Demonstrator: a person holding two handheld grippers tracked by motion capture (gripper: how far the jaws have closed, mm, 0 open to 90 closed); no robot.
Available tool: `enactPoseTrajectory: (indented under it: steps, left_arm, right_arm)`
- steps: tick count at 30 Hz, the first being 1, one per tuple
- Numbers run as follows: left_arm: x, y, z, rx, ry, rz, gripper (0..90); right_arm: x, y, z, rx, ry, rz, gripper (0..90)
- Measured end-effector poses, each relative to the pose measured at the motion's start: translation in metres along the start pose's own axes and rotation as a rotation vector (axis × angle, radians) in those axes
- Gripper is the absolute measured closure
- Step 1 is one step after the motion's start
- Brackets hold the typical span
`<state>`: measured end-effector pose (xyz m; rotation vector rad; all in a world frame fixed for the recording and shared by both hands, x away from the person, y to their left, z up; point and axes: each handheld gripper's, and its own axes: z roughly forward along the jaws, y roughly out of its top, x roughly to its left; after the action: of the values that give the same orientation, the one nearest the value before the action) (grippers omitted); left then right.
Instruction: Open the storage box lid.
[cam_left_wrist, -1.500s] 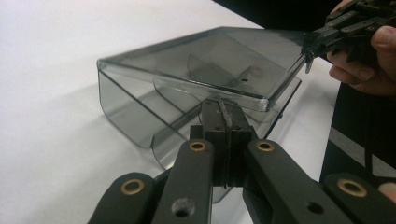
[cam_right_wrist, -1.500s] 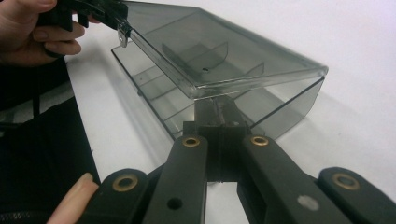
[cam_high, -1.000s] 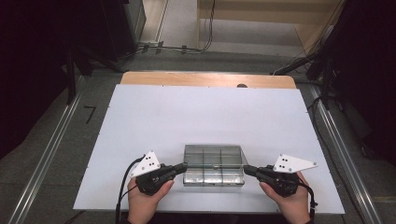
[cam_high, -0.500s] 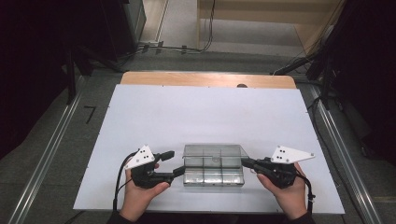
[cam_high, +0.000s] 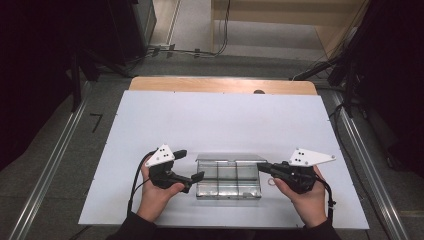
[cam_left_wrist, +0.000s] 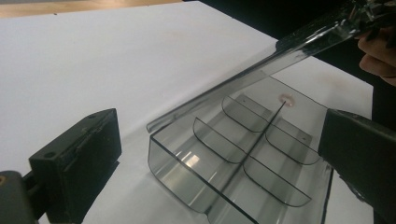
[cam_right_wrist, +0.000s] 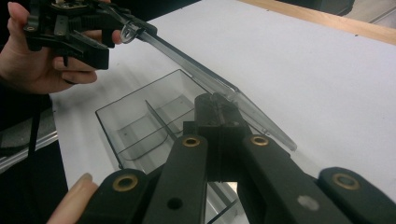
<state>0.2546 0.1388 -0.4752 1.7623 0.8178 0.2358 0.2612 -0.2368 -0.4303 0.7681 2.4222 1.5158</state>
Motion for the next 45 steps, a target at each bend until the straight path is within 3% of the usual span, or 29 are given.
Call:
enactPoseTrajectory:
  steps: [7,10,15,20,26,36,40,45]
  left_arm:
    - [0.007,0.000,0.009,-0.007,-0.016,0.008,13.5]
    - [0.009,-0.001,0.014,0.006,-0.009,0.007,22.6]
    - [0.012,0.001,0.019,-0.014,0.018,-0.003,37.9]
    - [0.016,0.003,0.023,-0.030,0.039,-0.003,47.0]
    - [0.018,0.002,0.024,-0.036,0.030,-0.016,59.7]
    - [0.021,0.000,0.024,-0.062,0.010,-0.033,63.2]
    - [0.022,0.000,0.024,-0.065,0.008,-0.032,63.6]
    - [0.022,0.001,0.024,-0.071,0.012,-0.036,65.0]
  right_arm:
    - [-0.003,0.005,0.002,0.000,-0.005,-0.004,87.9]
    - [-0.005,0.006,0.003,-0.003,-0.005,-0.001,88.0]
    - [-0.008,0.009,0.006,-0.005,-0.008,0.004,87.9]
    - [-0.008,0.014,0.008,-0.011,-0.013,-0.004,87.9]
    - [-0.010,0.017,0.008,-0.020,-0.012,-0.004,87.9]
    - [-0.018,0.010,0.002,-0.009,-0.018,-0.005,87.9]
    - [-0.031,0.001,-0.001,0.042,0.035,-0.016,87.7]
    - [-0.049,-0.013,-0.002,0.059,0.043,0.017,80.6]
